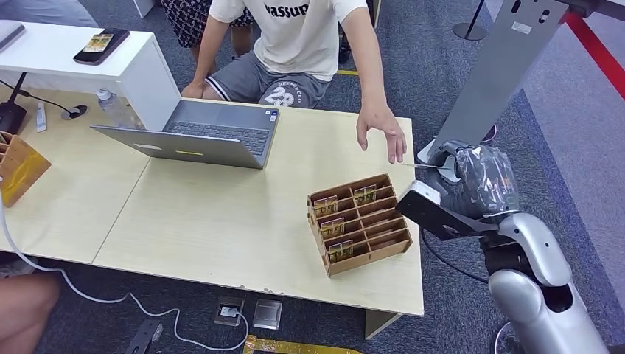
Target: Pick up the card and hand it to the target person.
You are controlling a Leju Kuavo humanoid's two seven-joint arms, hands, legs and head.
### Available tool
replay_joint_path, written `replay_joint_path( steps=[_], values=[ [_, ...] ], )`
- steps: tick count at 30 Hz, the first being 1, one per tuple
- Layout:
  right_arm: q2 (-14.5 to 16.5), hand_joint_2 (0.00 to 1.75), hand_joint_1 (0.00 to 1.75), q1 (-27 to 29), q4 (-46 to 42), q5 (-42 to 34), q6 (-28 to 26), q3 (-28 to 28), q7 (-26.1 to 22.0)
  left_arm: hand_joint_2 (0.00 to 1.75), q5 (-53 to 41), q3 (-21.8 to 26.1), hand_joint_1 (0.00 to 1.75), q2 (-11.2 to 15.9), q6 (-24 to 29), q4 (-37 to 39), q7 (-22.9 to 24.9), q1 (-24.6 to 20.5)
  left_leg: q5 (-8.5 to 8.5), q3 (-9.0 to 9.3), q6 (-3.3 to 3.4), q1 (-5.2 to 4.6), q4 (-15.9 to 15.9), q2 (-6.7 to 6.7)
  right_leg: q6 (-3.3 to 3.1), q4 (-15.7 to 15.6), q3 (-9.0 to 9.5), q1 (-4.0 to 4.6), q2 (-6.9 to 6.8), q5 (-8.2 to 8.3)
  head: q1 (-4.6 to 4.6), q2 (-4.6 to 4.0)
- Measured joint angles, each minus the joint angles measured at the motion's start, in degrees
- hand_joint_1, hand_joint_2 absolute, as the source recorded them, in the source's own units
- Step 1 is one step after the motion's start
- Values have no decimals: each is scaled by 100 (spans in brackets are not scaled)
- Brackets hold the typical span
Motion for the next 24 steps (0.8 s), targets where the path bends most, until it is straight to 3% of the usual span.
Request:
replay_joint_path(
  steps=[5, 10, 16, 20, 24],
  values=[
    [-33, 175, 175, 55, -404, -311, -120, -106, -459, 175, -19, 0, 0, -2, -38, 0, -2, -5, 0, 0, 0, 0, -1, 0, 0, 0, 1, 0, 0, 0, -3, 0],
    [167, 175, 175, 65, -278, 20, -933, -105, -1207, 175, -97, -2, 0, -15, -79, 0, -25, -23, 0, -1, 0, 0, -1, -1, 0, 1, 3, 0, 0, 0, -1, 0],
    [540, 175, 175, -34, 506, 5, -2011, -75, -2001, 175, -161, -27, 0, -61, -87, 0, -15, -96, 0, -5, 0, 0, -1, -2, 0, 2, 5, 0, -3, 0, 1, 0],
    [872, 175, 175, -236, 1377, -404, -2630, -23, -2474, 175, -166, -59, 0, -98, -65, 0, 0, -129, 1, -6, 0, 0, -1, -3, 0, 3, 4, 0, -4, 0, 3, 0],
    [1153, 175, 175, -382, 2158, -464, -2956, 61, -2647, 175, -169, -81, 0, -117, -48, 0, 1, -133, 1, -6, 0, 1, -1, -3, 0, 3, 3, 1, -4, 0, 2, 0]
  ],
)
